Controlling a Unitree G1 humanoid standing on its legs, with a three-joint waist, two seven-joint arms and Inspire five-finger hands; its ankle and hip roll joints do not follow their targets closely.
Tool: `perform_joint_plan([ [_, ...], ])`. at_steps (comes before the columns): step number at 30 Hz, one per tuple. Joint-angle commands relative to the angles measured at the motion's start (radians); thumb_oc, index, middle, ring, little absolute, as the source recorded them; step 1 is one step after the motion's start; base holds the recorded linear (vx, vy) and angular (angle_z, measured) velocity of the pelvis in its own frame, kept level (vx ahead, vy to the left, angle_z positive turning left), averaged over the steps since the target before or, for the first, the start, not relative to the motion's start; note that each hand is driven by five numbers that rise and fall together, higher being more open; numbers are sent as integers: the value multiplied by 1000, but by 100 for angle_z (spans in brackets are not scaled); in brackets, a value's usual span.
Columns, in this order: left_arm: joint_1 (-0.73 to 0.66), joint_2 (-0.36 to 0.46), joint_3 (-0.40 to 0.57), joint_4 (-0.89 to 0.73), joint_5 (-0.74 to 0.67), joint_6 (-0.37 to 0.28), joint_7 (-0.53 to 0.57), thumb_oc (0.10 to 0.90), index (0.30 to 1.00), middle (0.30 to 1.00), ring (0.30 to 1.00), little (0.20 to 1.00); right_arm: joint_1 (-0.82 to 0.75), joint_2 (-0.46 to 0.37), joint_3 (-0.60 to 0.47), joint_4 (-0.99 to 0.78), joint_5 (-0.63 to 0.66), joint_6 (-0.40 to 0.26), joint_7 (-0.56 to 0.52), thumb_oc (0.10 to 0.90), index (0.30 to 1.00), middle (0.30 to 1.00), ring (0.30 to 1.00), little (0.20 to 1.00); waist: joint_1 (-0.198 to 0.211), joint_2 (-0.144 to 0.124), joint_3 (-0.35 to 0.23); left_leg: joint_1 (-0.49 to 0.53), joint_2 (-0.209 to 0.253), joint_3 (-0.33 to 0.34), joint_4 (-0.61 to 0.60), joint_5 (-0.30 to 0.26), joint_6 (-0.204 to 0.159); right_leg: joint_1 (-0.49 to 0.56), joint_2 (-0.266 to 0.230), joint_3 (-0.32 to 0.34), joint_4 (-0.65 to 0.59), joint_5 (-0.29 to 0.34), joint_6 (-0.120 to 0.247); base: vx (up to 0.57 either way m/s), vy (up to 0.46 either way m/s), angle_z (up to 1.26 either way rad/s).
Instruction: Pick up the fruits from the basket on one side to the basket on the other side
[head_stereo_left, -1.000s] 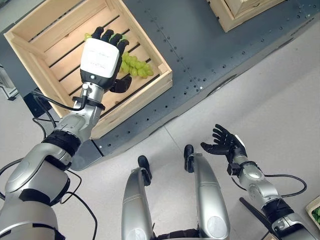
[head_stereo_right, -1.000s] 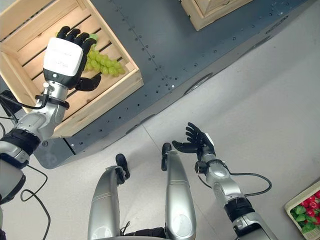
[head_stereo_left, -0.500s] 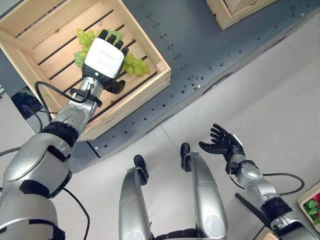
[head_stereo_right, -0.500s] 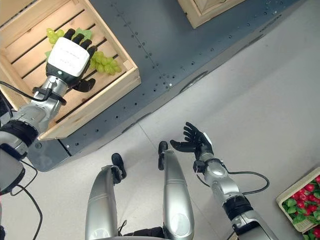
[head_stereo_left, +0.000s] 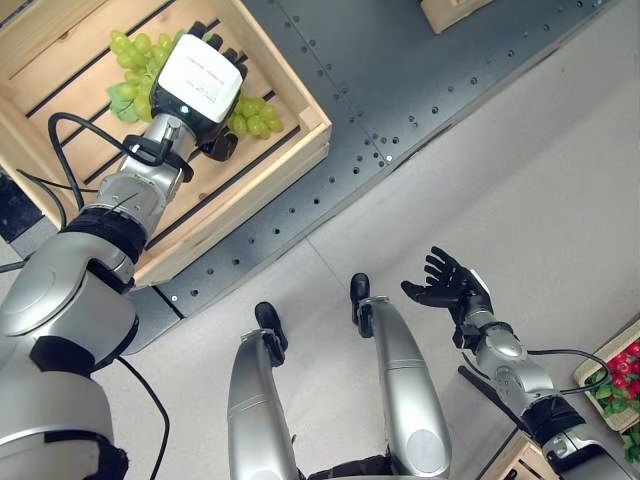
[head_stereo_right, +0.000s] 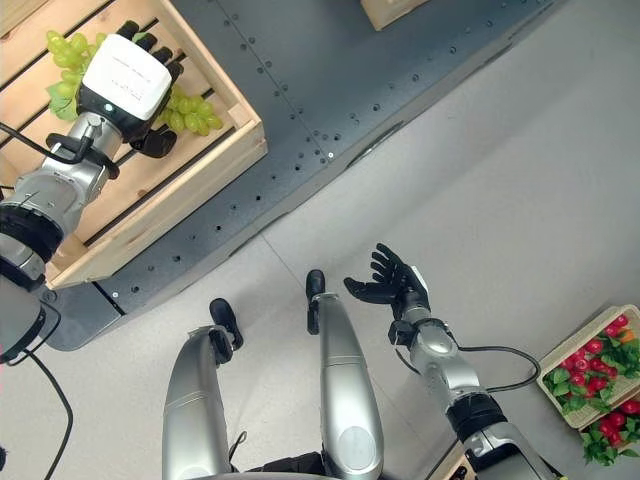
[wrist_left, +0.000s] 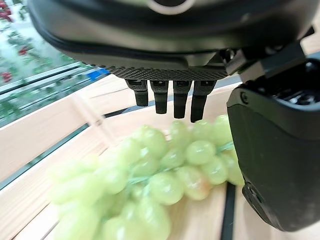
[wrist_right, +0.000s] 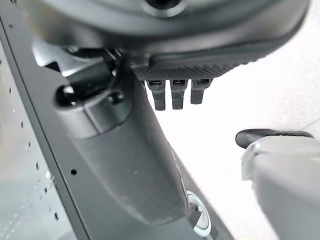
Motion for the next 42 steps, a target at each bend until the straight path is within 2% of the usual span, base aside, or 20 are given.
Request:
perform_joint_plan([
  [1,-113,59,7,16,-38,111,-40,800,900,900,900,900,15,-35,-36,-78,18,-88,-34,800,900,900,900,900,8,-14,-12,-1,-45,111,-67,11,85,21,38,23,-126,107,4,0,0,0],
  [4,-115,54,8,26,-54,127,-88,800,900,900,900,900,16,-32,-41,-82,17,-101,-35,800,900,900,900,900,9,-15,-12,-14,-45,111,-69,15,86,8,37,20,-126,111,5,-14,3,3],
  [5,-105,53,3,32,-62,142,-127,664,695,695,695,695,19,-32,-41,-88,18,-109,-33,800,900,900,900,900,9,-16,-12,-11,-45,112,-74,14,87,10,35,17,-129,112,7,0,0,0],
  [6,-101,54,3,32,-65,145,-138,664,695,695,695,695,19,-33,-41,-91,18,-109,-33,800,900,900,900,900,10,-16,-12,-10,-46,112,-76,14,87,10,35,16,-129,112,8,0,0,0],
  [9,-77,57,-1,30,-73,179,-206,400,300,300,300,300,10,-31,-42,-106,19,-113,-34,800,900,900,900,900,14,-17,-12,-4,-48,114,-87,16,90,14,34,10,-134,112,10,0,0,0],
  [15,-50,61,13,48,-57,173,-245,400,300,300,300,300,-5,-33,-47,-123,22,-105,-38,800,900,900,900,900,21,-13,-12,8,-50,116,-95,20,88,26,31,2,-137,110,9,0,0,0],
  [19,-33,73,23,35,-46,125,-196,400,300,300,300,300,1,-33,-54,-134,26,-103,-45,800,900,900,900,900,26,-9,-12,25,-51,117,-103,21,89,41,26,-4,-143,109,7,0,0,0],
  [21,-28,77,26,23,-24,77,-153,400,300,300,300,300,2,-31,-54,-139,23,-102,-49,800,900,900,900,900,27,-7,-12,40,-51,118,-110,20,89,52,26,-4,-146,108,8,0,0,0],
  [22,-27,82,25,10,9,22,-129,400,300,300,300,300,3,-33,-57,-139,27,-103,-45,800,900,900,900,900,29,-4,-12,55,-52,121,-115,19,90,65,25,-5,-148,105,8,0,0,0],
  [24,-20,88,24,-14,12,-17,-104,400,300,300,300,300,7,-35,-59,-140,26,-102,-40,800,900,900,900,900,33,0,-12,75,-54,122,-121,19,90,83,25,-6,-151,104,8,0,0,0],
  [30,11,108,52,-95,-22,-86,-19,400,300,300,300,300,27,-35,-67,-151,18,-101,-21,800,900,900,900,900,43,11,-12,142,-60,121,-143,21,90,145,23,-8,-156,92,6,2,-1,-1],
  [33,41,125,82,-143,-125,-94,20,400,300,300,300,300,46,-32,-73,-162,15,-105,-18,800,900,900,900,900,50,17,-12,189,-64,118,-156,21,91,186,22,-9,-155,83,6,7,-25,1],
  [34,63,129,116,-162,-245,-96,52,400,300,300,300,300,53,-29,-75,-165,12,-111,-21,800,900,900,900,900,54,20,-12,216,-66,116,-163,21,91,211,22,-9,-154,77,4,11,-48,0],
  [36,109,129,194,-175,-399,-113,81,400,300,300,300,300,68,-23,-85,-177,-1,-116,-30,800,900,900,900,900,60,22,-12,248,-69,111,-168,22,91,241,22,-8,-153,70,2,8,-44,-1],
  [37,154,126,266,-176,-471,-141,97,400,300,300,300,300,81,-16,-96,-187,-14,-116,-32,800,900,900,900,900,64,24,-12,275,-72,108,-174,22,90,266,24,-7,-154,64,0,17,-36,-1],
  [39,243,111,406,-182,-569,-195,119,400,300,300,300,300,104,-3,-114,-202,-35,-110,-25,800,900,900,900,900,67,25,-12,334,-76,102,-193,24,88,323,27,-7,-172,59,-2,27,-34,-5],
  [42,341,81,559,-206,-677,-240,97,400,300,300,300,300,128,17,-127,-223,-61,-95,-22,800,900,900,900,900,72,27,-12,410,-81,98,-223,27,86,397,29,-7,-201,55,-4,24,-26,-5],
])
